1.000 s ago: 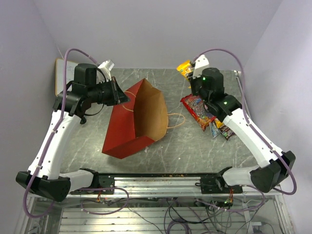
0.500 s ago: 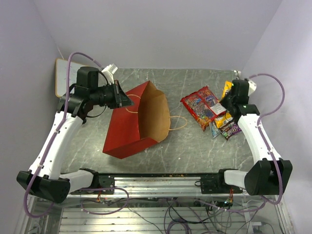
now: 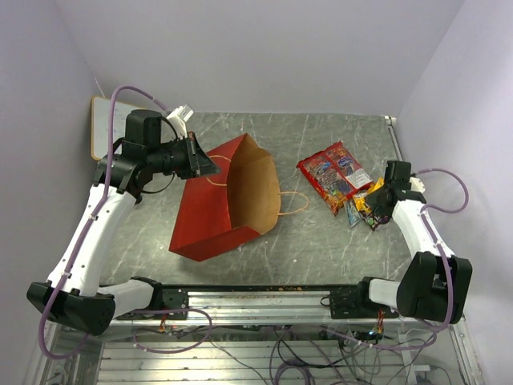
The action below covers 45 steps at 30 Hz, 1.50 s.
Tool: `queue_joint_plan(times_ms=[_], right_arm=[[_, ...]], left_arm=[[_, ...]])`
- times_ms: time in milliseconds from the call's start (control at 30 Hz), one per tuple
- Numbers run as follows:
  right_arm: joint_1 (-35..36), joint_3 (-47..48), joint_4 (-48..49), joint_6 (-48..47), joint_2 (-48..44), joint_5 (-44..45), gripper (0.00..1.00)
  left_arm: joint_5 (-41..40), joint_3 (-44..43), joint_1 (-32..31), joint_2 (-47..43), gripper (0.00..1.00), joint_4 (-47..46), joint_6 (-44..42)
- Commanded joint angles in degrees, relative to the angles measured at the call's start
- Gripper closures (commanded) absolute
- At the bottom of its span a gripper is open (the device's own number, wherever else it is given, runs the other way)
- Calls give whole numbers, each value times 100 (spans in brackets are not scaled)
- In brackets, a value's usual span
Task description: Take the snacks out of the paper bag
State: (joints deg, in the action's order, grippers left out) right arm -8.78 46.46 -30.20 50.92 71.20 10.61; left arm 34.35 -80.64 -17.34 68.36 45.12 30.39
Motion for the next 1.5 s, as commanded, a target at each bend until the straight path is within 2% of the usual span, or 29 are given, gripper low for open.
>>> queue_joint_plan(times_ms=[0, 233, 367, 467, 633, 733, 900, 1100, 1267, 1467], right_arm=[[-145, -190, 235, 127, 28, 16, 92], [-221, -540, 545, -227, 186, 135, 91], [-230, -500, 615, -514, 222, 98, 85], [-230, -399, 542, -758, 142, 23, 76], [-186, -204, 164, -929, -156, -35, 55], [-28, -46, -82, -1096, -388, 44, 49], [604, 345, -118, -1815, -682, -58, 42], [1620, 506, 938, -2700, -321, -1662, 33], [2686, 796, 1372, -2805, 425, -1977, 33], [3284, 970, 1952, -2729, 1425, -2141, 39]], left_arm=[[108, -57, -49, -85, 93, -41, -94], [95, -50, -58, -112, 93, -5, -99], [0, -142, -59, -112, 93, 75, -96], [-139, -175, -59, -112, 93, 149, -38], [-534, -261, -57, -143, 93, 326, 42], [-670, -321, -51, -149, 93, 347, 60], [-998, -580, -52, -60, 93, 650, -236], [-1411, -921, -50, 11, 93, 1028, -639], [-1700, -1266, -55, 214, 93, 1488, -801], [-2035, -1605, -58, 340, 93, 1806, -877]])
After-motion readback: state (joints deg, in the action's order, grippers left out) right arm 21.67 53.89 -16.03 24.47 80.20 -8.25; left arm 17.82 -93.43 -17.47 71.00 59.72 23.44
